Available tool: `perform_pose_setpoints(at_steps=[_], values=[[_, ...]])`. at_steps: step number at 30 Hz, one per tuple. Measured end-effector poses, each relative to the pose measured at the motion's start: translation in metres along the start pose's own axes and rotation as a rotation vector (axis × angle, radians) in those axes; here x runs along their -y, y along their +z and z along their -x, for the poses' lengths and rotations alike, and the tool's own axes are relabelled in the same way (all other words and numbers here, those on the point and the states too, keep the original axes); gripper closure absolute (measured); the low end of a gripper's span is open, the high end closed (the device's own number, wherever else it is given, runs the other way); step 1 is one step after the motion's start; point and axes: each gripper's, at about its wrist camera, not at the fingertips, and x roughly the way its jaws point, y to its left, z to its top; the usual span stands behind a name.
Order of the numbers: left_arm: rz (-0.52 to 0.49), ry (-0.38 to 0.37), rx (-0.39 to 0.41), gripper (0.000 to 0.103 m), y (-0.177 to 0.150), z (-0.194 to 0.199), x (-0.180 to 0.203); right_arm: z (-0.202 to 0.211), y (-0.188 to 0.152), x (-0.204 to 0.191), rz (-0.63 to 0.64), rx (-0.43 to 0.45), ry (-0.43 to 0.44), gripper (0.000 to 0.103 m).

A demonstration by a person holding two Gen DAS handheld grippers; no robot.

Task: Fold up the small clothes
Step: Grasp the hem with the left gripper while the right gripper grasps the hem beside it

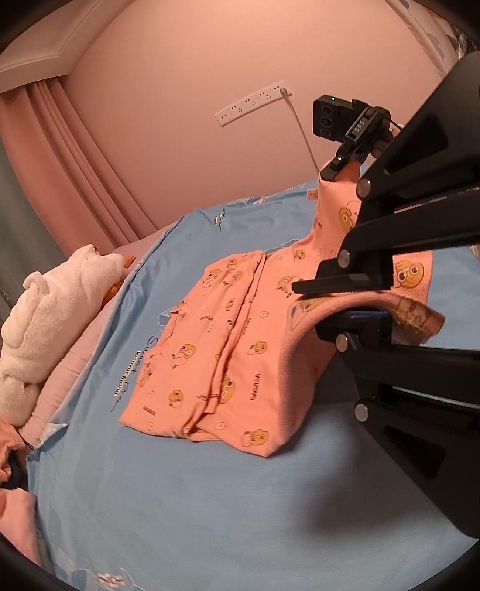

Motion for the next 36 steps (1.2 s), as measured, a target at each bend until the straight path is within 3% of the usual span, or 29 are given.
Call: perform_pose_setpoints(at_steps=[13, 22, 36], values=[[-0.039, 0.027, 0.036, 0.1, 0.031, -0.012, 0.008, -0.005, 0.027, 0.005, 0.009, 0.036, -0.023, 0.098], [0.017, -0.01, 0.062, 0.1, 0.053, -0.018, -0.006, -0.017, 0.049, 0.013, -0.008, 0.052, -0.032, 0.098], [0.086, -0.005, 0.063, 0.1, 0.111, -0.052, -0.036, -0.045, 0.09, 0.045, -0.046, 0.064, -0.047, 0.097]])
